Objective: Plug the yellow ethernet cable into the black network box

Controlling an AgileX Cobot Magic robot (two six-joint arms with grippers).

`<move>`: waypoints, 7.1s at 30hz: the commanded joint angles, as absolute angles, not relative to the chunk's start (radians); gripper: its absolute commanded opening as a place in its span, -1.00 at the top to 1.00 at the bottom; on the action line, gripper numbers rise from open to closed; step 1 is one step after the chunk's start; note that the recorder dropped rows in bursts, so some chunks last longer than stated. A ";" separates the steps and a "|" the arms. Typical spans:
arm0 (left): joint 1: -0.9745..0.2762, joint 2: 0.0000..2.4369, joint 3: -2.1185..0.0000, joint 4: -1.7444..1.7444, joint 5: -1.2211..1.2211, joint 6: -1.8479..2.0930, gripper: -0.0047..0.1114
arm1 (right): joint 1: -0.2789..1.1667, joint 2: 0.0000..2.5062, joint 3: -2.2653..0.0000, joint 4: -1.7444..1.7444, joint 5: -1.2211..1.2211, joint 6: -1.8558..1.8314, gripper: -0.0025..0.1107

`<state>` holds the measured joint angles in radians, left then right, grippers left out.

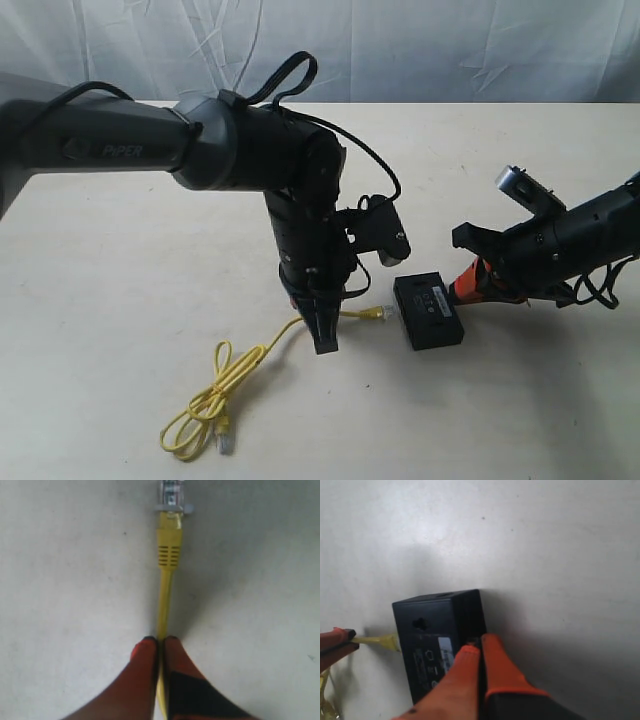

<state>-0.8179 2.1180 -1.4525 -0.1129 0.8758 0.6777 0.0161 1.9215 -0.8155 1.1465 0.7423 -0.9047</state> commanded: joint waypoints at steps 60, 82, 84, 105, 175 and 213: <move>-0.820 2.106 -1.456 -0.210 0.830 0.688 0.92 | 0.013 1.918 -0.812 1.133 0.752 -0.906 0.97; -0.820 2.106 -1.456 -0.248 0.849 0.623 0.92 | 0.011 1.916 -0.812 1.187 0.694 -0.882 0.97; -0.820 2.106 -1.456 -0.243 0.848 0.620 0.92 | 0.011 1.910 -0.812 1.187 0.689 -0.882 0.97; -0.820 2.106 -1.456 -0.223 0.833 0.613 0.92 | 0.035 1.860 -0.809 1.043 0.663 -0.815 0.97; -0.819 2.106 -1.456 -0.244 0.767 0.737 0.92 | 0.171 1.912 -0.803 1.039 0.622 -0.868 0.97; -0.819 2.106 -1.456 -0.197 0.783 0.737 0.88 | 0.115 1.750 -0.803 0.984 0.534 -0.783 0.97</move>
